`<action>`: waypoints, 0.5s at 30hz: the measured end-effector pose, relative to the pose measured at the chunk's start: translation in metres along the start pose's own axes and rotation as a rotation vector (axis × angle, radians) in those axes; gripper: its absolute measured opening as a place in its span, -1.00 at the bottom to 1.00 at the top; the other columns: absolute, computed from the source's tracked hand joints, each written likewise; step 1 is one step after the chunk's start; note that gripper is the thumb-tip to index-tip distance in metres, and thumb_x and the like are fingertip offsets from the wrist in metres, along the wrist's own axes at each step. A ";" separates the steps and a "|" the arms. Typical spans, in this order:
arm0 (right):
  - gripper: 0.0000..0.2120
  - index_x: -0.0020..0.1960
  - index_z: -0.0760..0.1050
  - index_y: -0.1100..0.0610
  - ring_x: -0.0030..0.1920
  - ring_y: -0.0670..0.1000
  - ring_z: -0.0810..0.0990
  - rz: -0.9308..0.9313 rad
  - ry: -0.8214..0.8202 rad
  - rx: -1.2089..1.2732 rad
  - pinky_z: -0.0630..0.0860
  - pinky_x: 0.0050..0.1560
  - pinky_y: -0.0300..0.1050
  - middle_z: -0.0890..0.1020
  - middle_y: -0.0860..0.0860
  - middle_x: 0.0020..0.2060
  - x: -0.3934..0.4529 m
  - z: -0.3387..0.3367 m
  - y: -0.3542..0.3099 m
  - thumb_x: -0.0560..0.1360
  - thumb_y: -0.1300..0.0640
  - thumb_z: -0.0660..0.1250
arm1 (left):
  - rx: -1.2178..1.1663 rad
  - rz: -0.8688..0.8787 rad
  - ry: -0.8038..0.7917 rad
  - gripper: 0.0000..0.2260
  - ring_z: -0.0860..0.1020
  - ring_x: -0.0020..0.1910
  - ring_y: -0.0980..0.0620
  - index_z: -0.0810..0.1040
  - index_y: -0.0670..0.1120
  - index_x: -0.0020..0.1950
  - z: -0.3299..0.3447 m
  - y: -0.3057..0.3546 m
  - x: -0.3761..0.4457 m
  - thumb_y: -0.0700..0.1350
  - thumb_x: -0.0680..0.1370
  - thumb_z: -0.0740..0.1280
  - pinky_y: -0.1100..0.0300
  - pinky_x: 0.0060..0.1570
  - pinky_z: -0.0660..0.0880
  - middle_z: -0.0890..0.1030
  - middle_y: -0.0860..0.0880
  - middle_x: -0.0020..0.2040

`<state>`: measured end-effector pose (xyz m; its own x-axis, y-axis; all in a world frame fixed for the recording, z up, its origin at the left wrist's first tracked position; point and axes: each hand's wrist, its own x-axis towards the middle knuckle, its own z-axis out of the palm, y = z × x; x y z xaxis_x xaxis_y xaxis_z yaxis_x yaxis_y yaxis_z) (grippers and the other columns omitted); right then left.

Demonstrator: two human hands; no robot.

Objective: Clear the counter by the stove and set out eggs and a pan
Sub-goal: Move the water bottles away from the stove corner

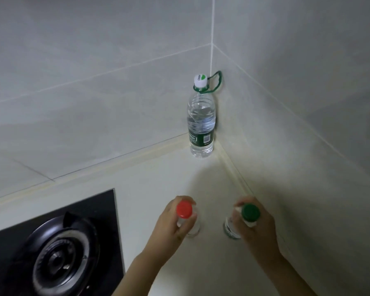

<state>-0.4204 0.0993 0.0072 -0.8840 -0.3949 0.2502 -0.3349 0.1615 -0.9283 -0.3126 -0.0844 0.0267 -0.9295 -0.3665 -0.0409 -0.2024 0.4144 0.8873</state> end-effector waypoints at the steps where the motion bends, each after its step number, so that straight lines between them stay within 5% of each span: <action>1: -0.86 -0.14 0.46 -0.05 -0.29 -0.09 0.54 0.002 -0.010 0.016 0.44 -0.26 -0.35 0.56 -0.06 -0.28 -0.004 -0.001 -0.001 0.39 0.10 0.40 | -0.015 -0.025 0.044 -0.74 0.53 0.10 0.12 0.46 0.13 0.10 0.004 -0.002 -0.012 0.20 0.47 0.25 0.22 0.06 0.46 0.55 0.19 0.05; 5: -0.55 0.03 0.41 -0.12 -0.13 -0.12 0.56 0.155 0.011 0.050 0.44 -0.13 -0.40 0.57 -0.14 -0.14 -0.012 0.003 0.011 0.22 -0.09 0.51 | -0.083 -0.157 0.243 -0.62 0.58 0.02 0.16 0.50 0.11 0.07 0.026 -0.003 -0.030 0.01 0.32 0.51 0.29 0.00 0.49 0.59 0.19 -0.01; 8: -0.35 0.15 0.35 -0.10 0.00 -0.17 0.54 0.245 -0.048 0.035 0.42 -0.05 -0.49 0.55 -0.20 -0.02 -0.019 0.010 0.028 0.20 0.08 0.63 | -0.118 -0.226 0.336 -0.49 0.57 0.04 0.21 0.46 0.15 0.12 0.041 -0.010 -0.030 -0.08 0.26 0.59 0.30 0.03 0.51 0.58 0.21 0.02; 15: -0.45 0.10 0.44 -0.07 -0.08 -0.23 0.60 0.367 -0.059 0.064 0.52 -0.06 -0.37 0.62 -0.09 -0.08 -0.006 0.021 0.033 0.26 0.30 0.58 | -0.285 -0.304 0.431 -0.55 0.61 -0.11 0.13 0.49 0.03 0.04 0.045 -0.012 -0.026 0.01 0.24 0.56 0.32 -0.13 0.54 0.62 0.07 -0.12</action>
<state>-0.4189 0.0880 -0.0306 -0.9203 -0.3733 -0.1168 0.0233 0.2455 -0.9691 -0.3003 -0.0422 -0.0035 -0.6217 -0.7634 -0.1755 -0.2937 0.0195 0.9557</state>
